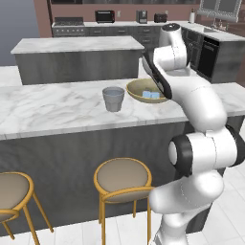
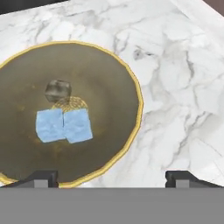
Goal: There are four ice cubes in the ice bowl. Place two ice cubes in each glass of water.
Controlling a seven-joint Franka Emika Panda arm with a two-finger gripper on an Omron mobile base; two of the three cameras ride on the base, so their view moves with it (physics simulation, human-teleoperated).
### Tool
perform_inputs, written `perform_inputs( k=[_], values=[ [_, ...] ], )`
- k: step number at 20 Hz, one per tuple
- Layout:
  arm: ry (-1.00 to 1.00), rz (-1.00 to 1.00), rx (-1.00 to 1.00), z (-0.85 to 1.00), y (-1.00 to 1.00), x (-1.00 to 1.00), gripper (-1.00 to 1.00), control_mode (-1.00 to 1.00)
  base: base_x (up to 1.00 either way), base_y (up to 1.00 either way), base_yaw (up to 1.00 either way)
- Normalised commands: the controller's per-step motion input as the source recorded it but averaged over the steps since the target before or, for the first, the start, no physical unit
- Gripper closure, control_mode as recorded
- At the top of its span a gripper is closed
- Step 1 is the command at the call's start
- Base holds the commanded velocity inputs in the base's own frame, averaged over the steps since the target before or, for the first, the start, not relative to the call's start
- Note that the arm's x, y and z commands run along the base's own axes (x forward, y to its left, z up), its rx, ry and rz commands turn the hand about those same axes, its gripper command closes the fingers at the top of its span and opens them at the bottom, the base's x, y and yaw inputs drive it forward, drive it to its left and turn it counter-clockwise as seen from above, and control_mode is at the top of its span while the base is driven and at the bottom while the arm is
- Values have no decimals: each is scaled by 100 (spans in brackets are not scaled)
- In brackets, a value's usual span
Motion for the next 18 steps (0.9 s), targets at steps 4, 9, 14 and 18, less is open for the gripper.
perform_inputs(
  k=[4,9,14,18],
  values=[
    [-11,-3,7,-32,0,50,-100,-100,0,0,0],
    [1,0,2,-10,0,63,-100,-100,0,0,0],
    [8,6,0,-19,0,60,-100,-100,0,0,0],
    [0,13,0,-32,0,46,-100,-100,0,0,0]
  ],
)
